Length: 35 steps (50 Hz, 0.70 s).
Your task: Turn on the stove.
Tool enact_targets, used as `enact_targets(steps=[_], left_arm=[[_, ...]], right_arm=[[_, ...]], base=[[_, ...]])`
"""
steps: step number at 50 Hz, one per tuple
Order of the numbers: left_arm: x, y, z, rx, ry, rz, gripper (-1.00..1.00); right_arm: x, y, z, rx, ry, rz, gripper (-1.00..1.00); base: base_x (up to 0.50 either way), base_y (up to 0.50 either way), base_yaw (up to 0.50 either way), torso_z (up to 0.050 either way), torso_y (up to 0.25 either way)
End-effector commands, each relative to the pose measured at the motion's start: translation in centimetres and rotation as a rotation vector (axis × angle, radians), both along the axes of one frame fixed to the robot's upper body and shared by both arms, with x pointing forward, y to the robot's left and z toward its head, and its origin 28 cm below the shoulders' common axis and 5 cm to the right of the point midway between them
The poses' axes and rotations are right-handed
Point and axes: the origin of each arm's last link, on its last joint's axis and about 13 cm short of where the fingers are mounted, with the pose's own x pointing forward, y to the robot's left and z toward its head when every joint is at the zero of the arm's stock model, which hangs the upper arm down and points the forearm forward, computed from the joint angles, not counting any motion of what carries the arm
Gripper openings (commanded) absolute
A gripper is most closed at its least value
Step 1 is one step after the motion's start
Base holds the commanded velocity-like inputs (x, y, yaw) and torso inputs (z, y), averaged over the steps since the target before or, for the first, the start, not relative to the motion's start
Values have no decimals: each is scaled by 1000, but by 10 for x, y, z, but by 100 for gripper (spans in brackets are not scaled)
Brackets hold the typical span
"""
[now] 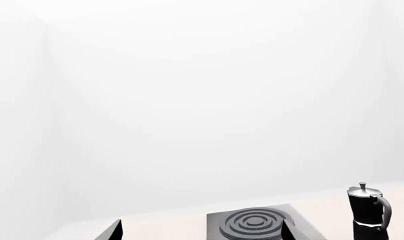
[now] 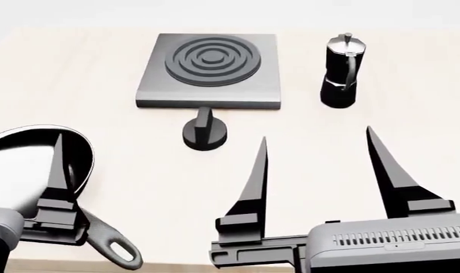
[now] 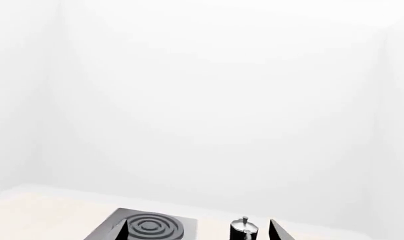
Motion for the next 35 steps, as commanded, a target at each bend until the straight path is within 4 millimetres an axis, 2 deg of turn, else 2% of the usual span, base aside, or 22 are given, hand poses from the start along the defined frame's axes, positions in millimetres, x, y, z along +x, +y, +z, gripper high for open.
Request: enact_targets(steps=[1,35], left_arm=[[0,0,0,0,1,2,100],[1,0,-1,0,3,4,100]], right_arm=[[0,1,0,-2,2,2,100],[1,2,-1,-4,2,9,100]], base=[[0,164,0,0,0],[0,162,0,0,0]])
